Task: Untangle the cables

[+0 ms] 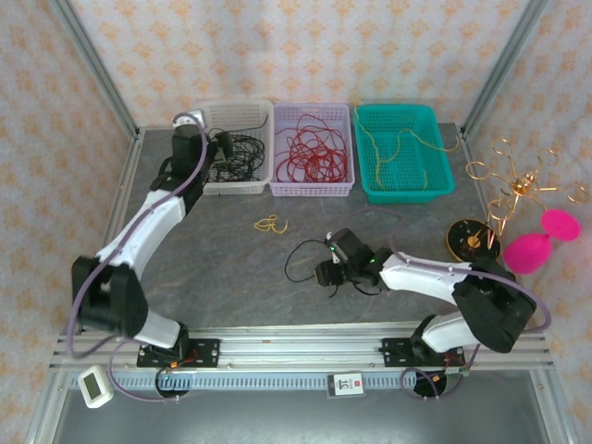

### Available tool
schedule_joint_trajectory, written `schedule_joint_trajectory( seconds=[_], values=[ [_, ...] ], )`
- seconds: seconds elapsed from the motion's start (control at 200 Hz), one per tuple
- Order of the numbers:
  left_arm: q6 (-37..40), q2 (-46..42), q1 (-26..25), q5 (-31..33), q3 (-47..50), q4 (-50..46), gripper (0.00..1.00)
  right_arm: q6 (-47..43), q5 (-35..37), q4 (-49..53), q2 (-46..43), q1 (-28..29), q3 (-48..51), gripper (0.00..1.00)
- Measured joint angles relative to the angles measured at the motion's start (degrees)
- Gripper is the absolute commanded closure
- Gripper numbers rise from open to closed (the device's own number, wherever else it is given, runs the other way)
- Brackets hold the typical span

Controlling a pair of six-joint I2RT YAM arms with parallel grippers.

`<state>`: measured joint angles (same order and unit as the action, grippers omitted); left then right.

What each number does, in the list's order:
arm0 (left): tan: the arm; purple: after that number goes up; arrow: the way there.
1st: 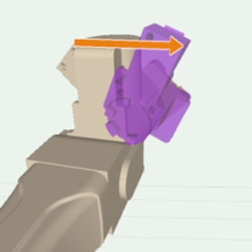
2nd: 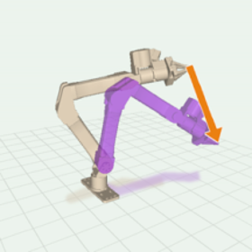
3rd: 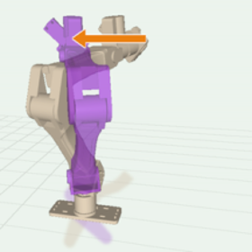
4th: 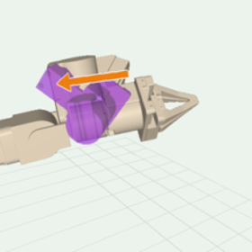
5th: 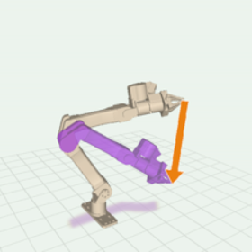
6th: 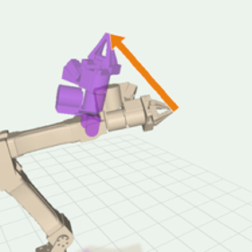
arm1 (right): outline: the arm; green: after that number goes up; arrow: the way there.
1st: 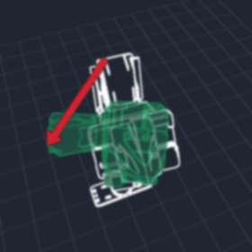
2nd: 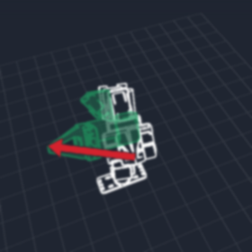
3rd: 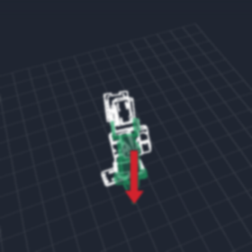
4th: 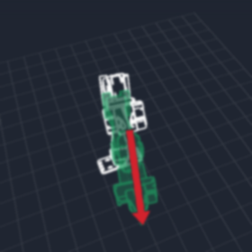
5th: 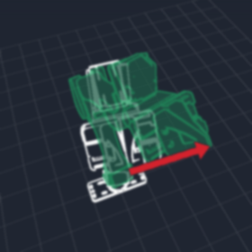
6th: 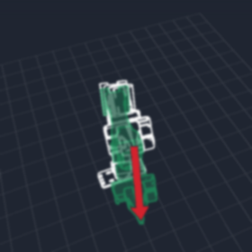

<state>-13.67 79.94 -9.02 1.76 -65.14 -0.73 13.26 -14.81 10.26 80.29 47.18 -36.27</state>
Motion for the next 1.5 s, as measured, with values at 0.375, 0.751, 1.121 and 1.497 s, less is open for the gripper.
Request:
schedule_joint_trajectory(
  seconds=[0.375,0.751,1.121,1.497],
  values=[
    [-4.81,-21.97,-0.74,-10.8,25.7,-3.37,0.31,-28.79,3.34,6.08,12.44,9.79,-15.5,0.43],
    [-7.58,-29.29,-0.74,-15.98,31.61,-5.88,0.31,-40.94,3.26,13.79,18.25,7.74,-19.1,0.65],
    [-8.31,-29.77,-2.14,-18.12,31.5,-7.26,0.32,-43.06,5.9,13.44,14.88,7.1,-17.03,0.99],
    [-27.58,-34.67,-13.88,-28.89,43.21,7.54,0.35,-41.81,4.9,2.1,-2.34,7.06,-10.56,1.0]
  ],
)
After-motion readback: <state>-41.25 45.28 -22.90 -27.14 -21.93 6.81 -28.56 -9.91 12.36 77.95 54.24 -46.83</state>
